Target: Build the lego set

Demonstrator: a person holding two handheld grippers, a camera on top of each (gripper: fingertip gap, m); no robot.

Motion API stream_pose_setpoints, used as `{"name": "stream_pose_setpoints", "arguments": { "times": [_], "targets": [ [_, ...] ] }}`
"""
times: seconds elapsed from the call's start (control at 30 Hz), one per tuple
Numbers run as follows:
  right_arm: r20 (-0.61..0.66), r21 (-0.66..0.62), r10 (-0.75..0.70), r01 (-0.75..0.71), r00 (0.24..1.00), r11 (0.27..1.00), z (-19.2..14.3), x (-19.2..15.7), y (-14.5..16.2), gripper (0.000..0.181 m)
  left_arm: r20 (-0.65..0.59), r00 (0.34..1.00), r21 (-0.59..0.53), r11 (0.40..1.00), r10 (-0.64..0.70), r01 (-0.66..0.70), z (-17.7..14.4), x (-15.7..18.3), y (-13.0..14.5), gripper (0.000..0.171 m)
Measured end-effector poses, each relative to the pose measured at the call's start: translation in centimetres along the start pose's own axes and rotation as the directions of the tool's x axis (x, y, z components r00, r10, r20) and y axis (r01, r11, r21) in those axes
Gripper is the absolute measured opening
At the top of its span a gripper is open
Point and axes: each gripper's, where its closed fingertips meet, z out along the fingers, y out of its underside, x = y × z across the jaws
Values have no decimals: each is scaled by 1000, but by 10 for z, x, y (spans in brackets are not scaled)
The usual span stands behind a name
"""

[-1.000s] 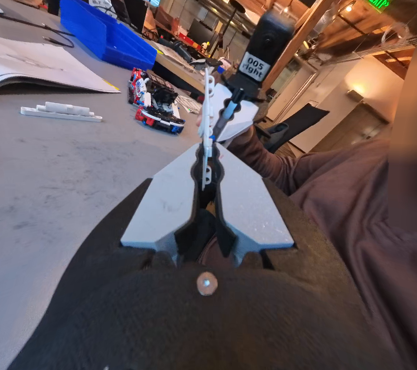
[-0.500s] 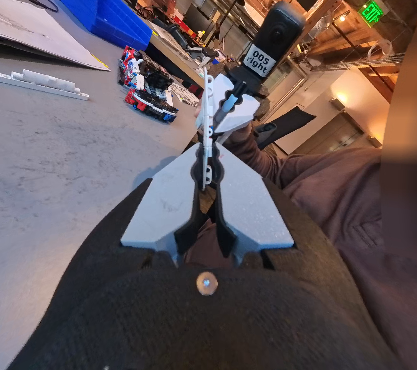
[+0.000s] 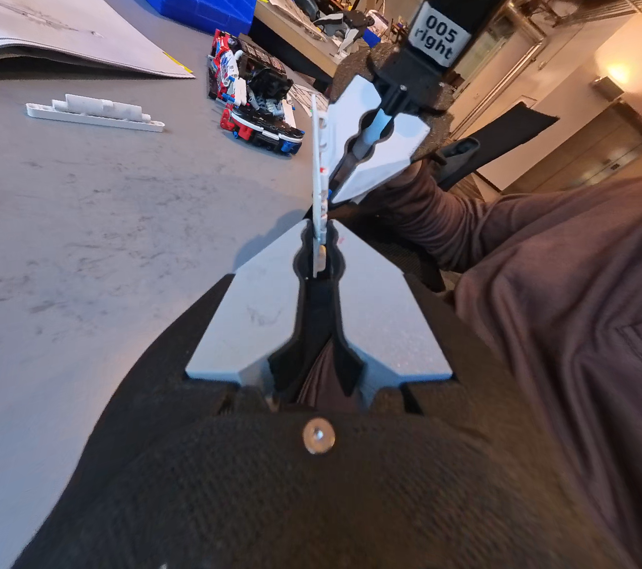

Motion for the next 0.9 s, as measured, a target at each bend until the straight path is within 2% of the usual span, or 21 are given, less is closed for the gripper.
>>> {"name": "stream_pose_setpoints", "arguments": {
  "times": [0.17,0.27,0.4,0.53,0.6,0.67,0.9],
  "targets": [
    [-7,-90,-89,88,996,992,10,-4,16,4,44,997,-146,988,63,-55,4,-11,21,5],
    [59,-85,-55,60,997,995,18,-12,19,4,155,976,-240,964,155,-115,7,-30,35,5],
    [5,-140,-79,79,997,987,21,2,32,4,181,937,-291,927,298,-238,3,-41,41,5],
    [-10,-164,-112,108,994,980,23,5,36,4,127,861,-338,837,493,-430,0,-46,49,5],
    [-12,-201,-143,138,990,970,27,5,41,4,53,864,-347,821,501,-455,2,-40,55,5],
    [13,-229,-140,140,990,963,32,1,48,4,31,841,-359,792,539,-494,1,-43,55,5],
    [13,-286,-179,175,984,942,38,-2,57,3,16,750,-383,697,661,-606,-2,-47,53,4]
  ]
}}
